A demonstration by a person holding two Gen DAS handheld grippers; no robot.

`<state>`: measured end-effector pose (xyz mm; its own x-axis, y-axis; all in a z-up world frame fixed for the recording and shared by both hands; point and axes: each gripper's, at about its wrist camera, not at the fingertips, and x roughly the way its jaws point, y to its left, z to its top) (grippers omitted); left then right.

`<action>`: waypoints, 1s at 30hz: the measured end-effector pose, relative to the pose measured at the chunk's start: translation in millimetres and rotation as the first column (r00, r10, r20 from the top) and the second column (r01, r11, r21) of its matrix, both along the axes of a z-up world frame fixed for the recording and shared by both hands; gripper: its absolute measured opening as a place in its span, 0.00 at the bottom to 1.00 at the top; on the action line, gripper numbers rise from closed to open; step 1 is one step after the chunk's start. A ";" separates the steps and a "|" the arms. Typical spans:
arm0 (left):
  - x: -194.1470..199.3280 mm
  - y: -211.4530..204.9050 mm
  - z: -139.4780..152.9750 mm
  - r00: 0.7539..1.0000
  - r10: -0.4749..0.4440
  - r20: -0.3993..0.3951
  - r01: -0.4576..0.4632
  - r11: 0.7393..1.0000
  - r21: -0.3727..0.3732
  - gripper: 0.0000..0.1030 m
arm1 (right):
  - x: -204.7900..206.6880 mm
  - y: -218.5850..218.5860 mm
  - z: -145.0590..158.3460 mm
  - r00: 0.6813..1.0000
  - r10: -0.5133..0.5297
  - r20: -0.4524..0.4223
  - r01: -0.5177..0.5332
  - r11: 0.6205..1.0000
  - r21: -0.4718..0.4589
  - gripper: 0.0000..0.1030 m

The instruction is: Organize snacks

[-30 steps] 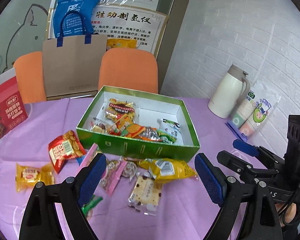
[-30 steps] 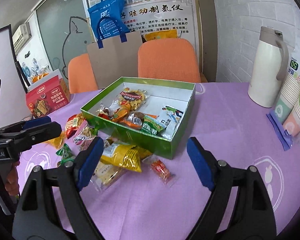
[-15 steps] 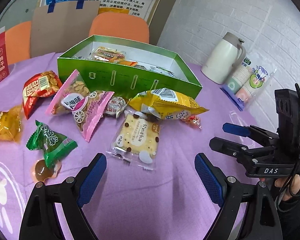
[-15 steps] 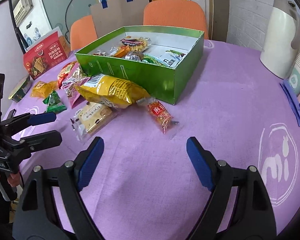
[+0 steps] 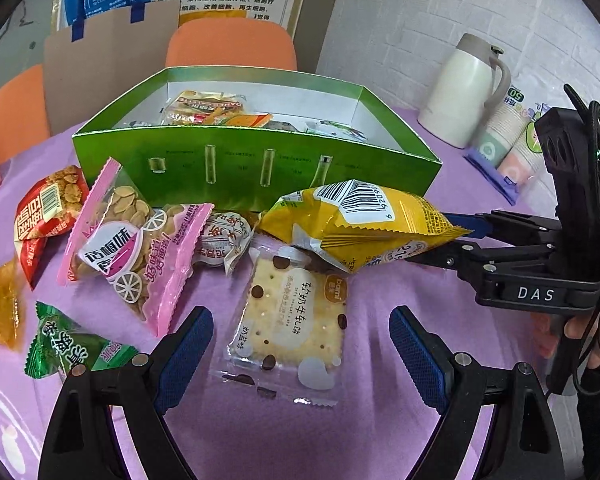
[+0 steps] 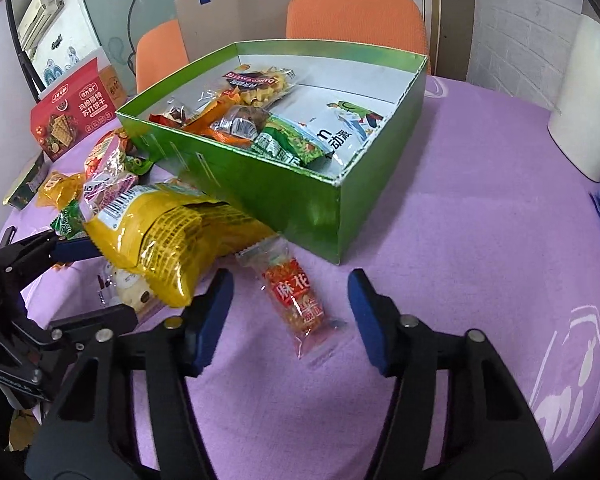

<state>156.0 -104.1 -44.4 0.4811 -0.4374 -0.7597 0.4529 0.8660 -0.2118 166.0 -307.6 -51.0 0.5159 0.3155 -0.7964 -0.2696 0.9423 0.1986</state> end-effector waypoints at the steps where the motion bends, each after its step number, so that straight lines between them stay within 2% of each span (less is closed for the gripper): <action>1: 0.8 -1.4 -1.8 1.000 -0.003 -0.003 0.003 1.000 0.007 0.89 | -0.2 -0.3 -2.2 1.000 0.000 -0.013 0.000 1.000 0.003 0.38; 2: 1.1 -2.9 -3.6 1.000 -0.005 -0.006 0.005 1.000 0.017 0.89 | -1.4 -0.3 -4.0 1.000 -0.002 -0.023 0.002 1.000 0.004 0.33; 3: 1.6 -4.5 -5.5 1.000 -0.008 -0.010 0.008 1.000 0.026 0.89 | -3.1 0.0 -6.1 0.999 -0.006 -0.039 0.006 1.000 -0.001 0.24; 4: 1.6 -5.7 -7.2 1.000 -0.010 -0.005 0.010 0.999 0.033 0.89 | -6.2 0.1 -8.0 0.999 -0.013 -0.052 0.013 1.000 -0.003 0.22; 9: -0.2 -11.8 -8.9 1.000 -0.012 0.023 0.010 0.996 0.084 0.86 | -27.8 2.2 -4.9 0.996 -0.039 -0.079 0.040 0.999 0.005 0.22; 11: -1.5 -13.4 -8.9 0.999 -0.005 0.038 0.000 0.993 0.117 0.79 | -37.1 5.1 -3.5 0.996 -0.028 -0.082 0.029 0.999 0.016 0.22; 13: -5.5 -13.3 -8.9 0.998 -0.004 0.057 -0.004 0.988 0.151 0.64 | -44.6 9.3 -2.1 0.997 -0.016 -0.075 0.017 1.000 0.011 0.22; 15: -11.0 -10.6 -7.4 0.999 -0.009 0.052 0.002 0.989 0.146 0.59 | -49.4 12.6 -1.5 0.997 -0.008 -0.074 0.009 1.000 0.010 0.22; 19: -29.9 2.3 -4.9 1.000 0.014 0.013 -0.016 0.990 0.140 0.58 | -56.7 18.3 -2.1 0.997 0.005 -0.076 -0.004 1.000 0.012 0.23; 23: -47.0 15.0 -4.2 0.999 0.033 -0.015 -0.031 0.995 0.095 0.59 | -61.0 23.7 -3.0 0.997 0.005 -0.076 -0.004 1.000 0.009 0.28; 25: -49.2 15.4 -4.7 0.999 0.030 -0.012 -0.029 0.995 0.093 0.64 | -63.4 25.5 -2.7 0.997 0.003 -0.079 -0.001 1.000 0.013 0.29; 30: -49.2 6.5 -5.8 1.000 0.016 0.019 -0.018 0.991 0.129 0.65 | -68.5 29.0 -2.3 0.997 -0.007 -0.077 0.007 1.000 0.007 0.29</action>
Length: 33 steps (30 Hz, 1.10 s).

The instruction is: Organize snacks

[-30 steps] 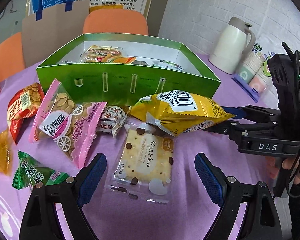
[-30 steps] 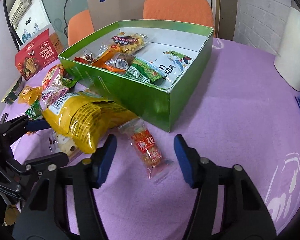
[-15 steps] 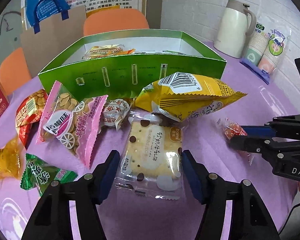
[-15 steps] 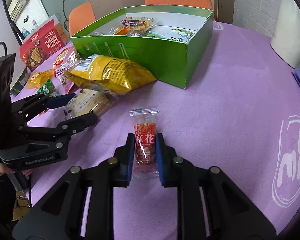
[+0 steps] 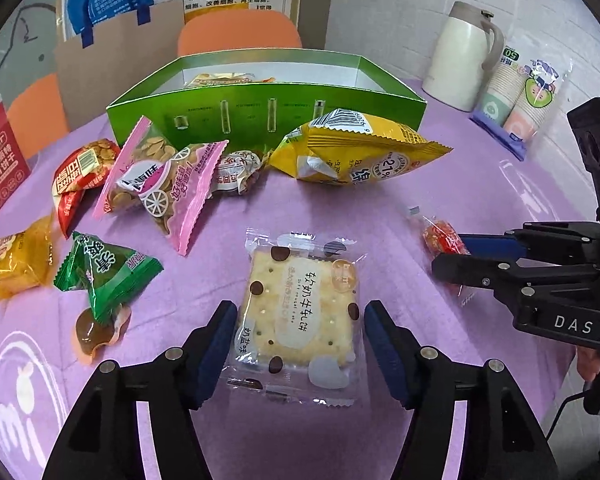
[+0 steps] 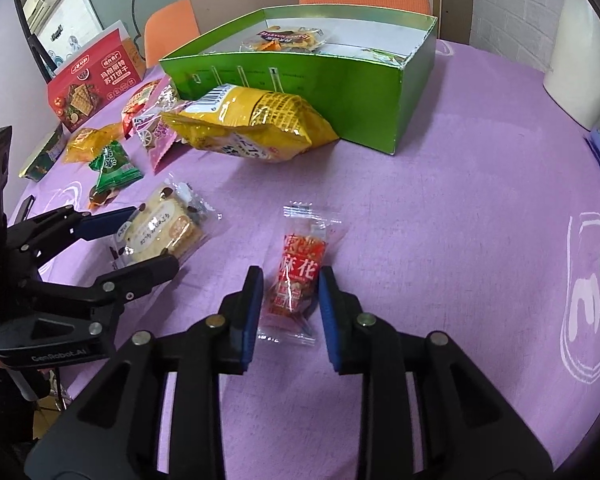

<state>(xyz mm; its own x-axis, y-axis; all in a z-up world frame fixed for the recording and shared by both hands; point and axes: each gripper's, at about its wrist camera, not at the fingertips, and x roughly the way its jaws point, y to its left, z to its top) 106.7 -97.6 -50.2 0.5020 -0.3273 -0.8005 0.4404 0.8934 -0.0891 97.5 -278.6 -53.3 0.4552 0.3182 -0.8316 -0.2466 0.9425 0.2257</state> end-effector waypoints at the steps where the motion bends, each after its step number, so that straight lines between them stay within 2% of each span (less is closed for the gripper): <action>1: 0.0 0.0 -0.1 1.000 -0.001 0.003 0.001 1.000 0.000 0.65 | -0.5 0.3 0.0 1.000 -0.002 0.000 0.002 1.000 -0.002 0.29; 5: -0.8 -0.9 -2.7 0.999 -0.004 0.037 0.003 1.000 0.014 0.65 | -1.7 2.0 -0.4 1.000 -0.010 0.012 0.010 1.000 -0.016 0.29; 6: -1.7 -3.6 -4.7 0.999 -0.006 0.051 0.004 0.999 0.040 0.63 | -2.0 2.9 -0.7 1.000 -0.013 0.022 0.014 0.999 -0.029 0.24; 7: -3.1 -6.3 -3.8 0.998 -0.013 0.062 0.009 0.999 0.053 0.57 | -2.5 4.3 -1.1 0.999 -0.016 0.032 0.017 0.999 -0.048 0.21; 9: -4.5 -9.3 -2.7 0.998 -0.031 0.052 0.029 0.999 0.041 0.57 | -3.8 3.4 -0.9 0.999 -0.019 0.028 0.020 0.999 -0.036 0.21; 11: -4.8 -3.0 -0.4 0.999 -0.021 0.029 0.021 1.000 -0.005 0.57 | -9.0 0.8 4.0 0.999 -0.014 0.033 0.015 1.000 -0.003 0.21; 15: -4.7 19.1 18.8 1.000 0.006 -0.004 -0.006 0.992 -0.128 0.57 | -20.7 -6.0 32.0 0.994 -0.020 0.104 0.019 1.000 0.014 0.21; 21: 7.3 32.0 83.6 0.997 0.032 0.076 -0.011 0.966 -0.260 0.57 | -12.6 -19.2 86.0 0.972 -0.061 0.228 0.042 0.995 0.089 0.21; 23: 16.4 30.1 101.1 0.994 0.037 0.098 -0.008 0.960 -0.280 0.57 | -3.6 -20.8 97.7 0.963 -0.079 0.257 0.056 0.994 0.095 0.21; 26: 35.0 21.5 122.2 0.989 0.045 0.138 -0.005 0.962 -0.272 0.57 | 11.4 -22.9 106.5 0.956 -0.102 0.275 0.073 0.991 0.115 0.21; 33: 88.2 7.8 132.2 0.993 0.069 0.098 -0.036 0.953 -0.300 0.57 | 52.9 -27.3 104.9 0.948 -0.154 0.277 0.121 0.984 0.131 0.21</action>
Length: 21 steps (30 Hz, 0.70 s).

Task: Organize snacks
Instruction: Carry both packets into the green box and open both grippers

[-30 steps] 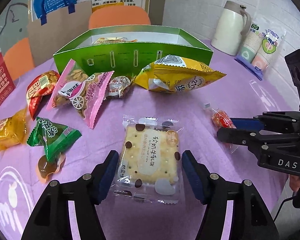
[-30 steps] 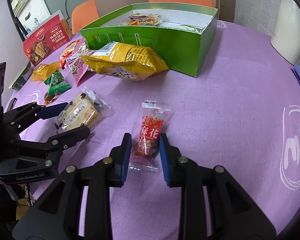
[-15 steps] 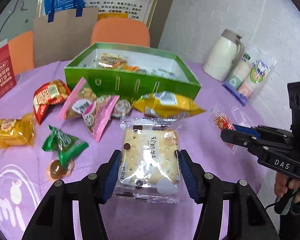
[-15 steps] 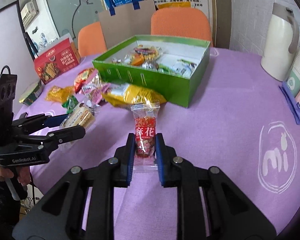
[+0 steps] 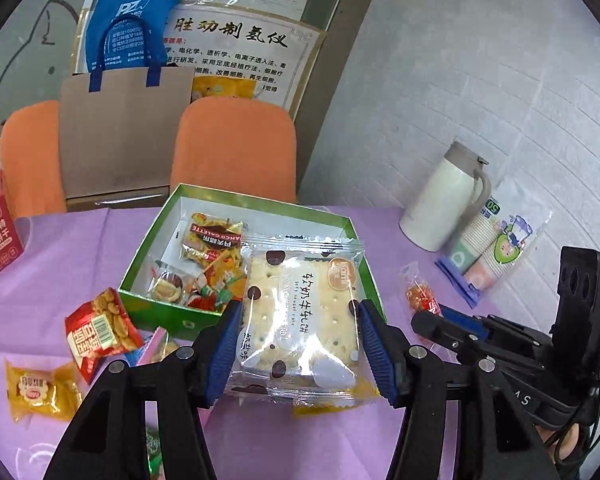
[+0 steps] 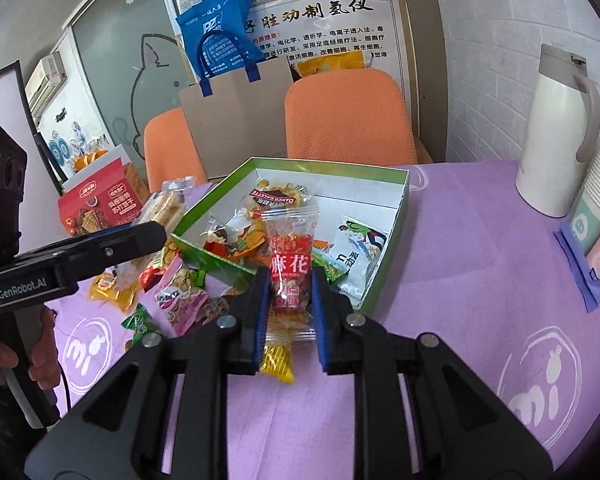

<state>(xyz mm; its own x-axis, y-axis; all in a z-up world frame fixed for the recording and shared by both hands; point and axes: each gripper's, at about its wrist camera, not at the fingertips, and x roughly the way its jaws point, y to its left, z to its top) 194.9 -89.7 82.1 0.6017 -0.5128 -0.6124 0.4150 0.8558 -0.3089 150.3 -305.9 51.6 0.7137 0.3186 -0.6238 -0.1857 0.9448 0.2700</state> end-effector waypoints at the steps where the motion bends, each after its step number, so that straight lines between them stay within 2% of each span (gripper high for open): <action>1: 8.0 -1.8 -1.7 1.000 0.008 -0.010 -0.008 1.000 0.001 0.57 | 6.9 -0.5 -3.0 1.000 -0.006 -0.005 0.006 1.000 0.003 0.21; 8: 59.0 -14.5 -25.3 0.997 0.030 -0.073 -0.028 0.999 0.036 0.57 | 50.7 -2.7 -30.9 0.998 -0.024 -0.053 0.024 1.000 0.000 0.21; 15: 86.7 -20.5 -50.5 0.994 0.040 -0.106 -0.032 0.996 0.082 0.57 | 84.6 5.6 -55.0 0.997 0.003 -0.078 -0.004 1.000 -0.016 0.23; 17: 90.1 -19.8 -54.9 0.993 0.061 -0.105 -0.050 0.993 0.102 0.65 | 89.0 13.8 -58.5 0.997 0.028 -0.068 -0.034 0.997 -0.075 0.37; 18: 90.4 -18.1 -56.4 0.992 0.078 -0.103 -0.066 0.991 0.113 0.78 | 88.4 16.5 -59.6 0.998 0.030 -0.057 -0.036 0.993 -0.108 0.57; 19: 90.4 -15.4 -57.1 0.991 0.097 -0.095 -0.086 0.989 0.120 0.86 | 86.6 18.2 -59.2 0.999 0.028 -0.040 -0.033 0.991 -0.131 0.68; 21: 87.6 -10.3 -57.1 0.991 0.116 -0.065 -0.107 0.986 0.126 0.86 | 81.8 17.8 -56.9 0.999 0.030 -0.012 -0.031 0.990 -0.135 0.69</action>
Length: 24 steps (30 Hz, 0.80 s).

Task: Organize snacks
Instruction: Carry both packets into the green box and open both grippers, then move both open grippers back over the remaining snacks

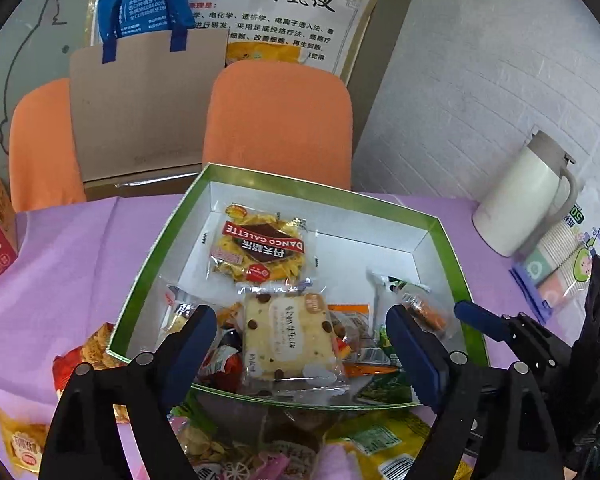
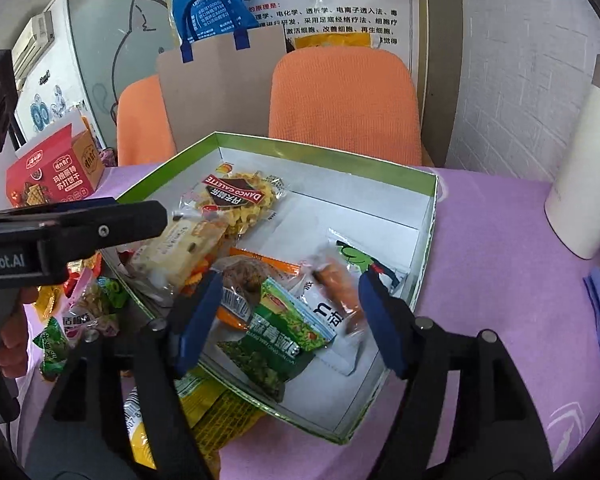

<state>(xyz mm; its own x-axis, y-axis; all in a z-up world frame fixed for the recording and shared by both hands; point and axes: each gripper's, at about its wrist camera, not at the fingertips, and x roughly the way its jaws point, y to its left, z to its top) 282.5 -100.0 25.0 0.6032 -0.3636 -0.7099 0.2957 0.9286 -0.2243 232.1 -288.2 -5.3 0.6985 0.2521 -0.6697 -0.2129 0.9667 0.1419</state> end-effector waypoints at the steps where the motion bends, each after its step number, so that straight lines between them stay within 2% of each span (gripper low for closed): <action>1: -0.9 1.1 -0.1 1.000 0.005 0.001 -0.005 1.000 0.011 0.86 | -2.0 -0.8 0.9 1.000 -0.003 0.000 0.003 1.000 0.005 0.71; 3: -3.6 5.0 0.8 1.000 0.010 -0.002 -0.010 1.000 0.018 0.86 | -3.8 -3.2 2.1 1.000 -0.010 -0.002 0.010 1.000 0.012 0.75; 8: -20.3 10.4 10.5 0.999 0.014 0.030 -0.015 1.000 0.023 0.86 | -17.5 -4.4 10.9 1.000 -0.017 -0.001 0.017 0.999 0.027 0.76; 16: -62.5 22.0 40.7 0.994 0.009 0.107 -0.011 1.000 0.018 0.86 | -52.0 3.0 40.3 0.999 -0.016 0.035 0.015 0.999 0.051 0.87; 24: -117.6 40.5 67.3 0.985 0.005 0.174 -0.006 1.000 0.004 0.87 | -91.5 20.0 58.2 0.998 0.004 0.059 -0.007 0.999 0.047 0.88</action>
<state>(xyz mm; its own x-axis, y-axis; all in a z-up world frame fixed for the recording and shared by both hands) 165.0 -59.5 92.3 0.7195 -0.3569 -0.5957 0.3249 0.9312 -0.1655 140.6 -268.2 52.9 0.7349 0.2862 -0.6149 -0.2275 0.9581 0.1741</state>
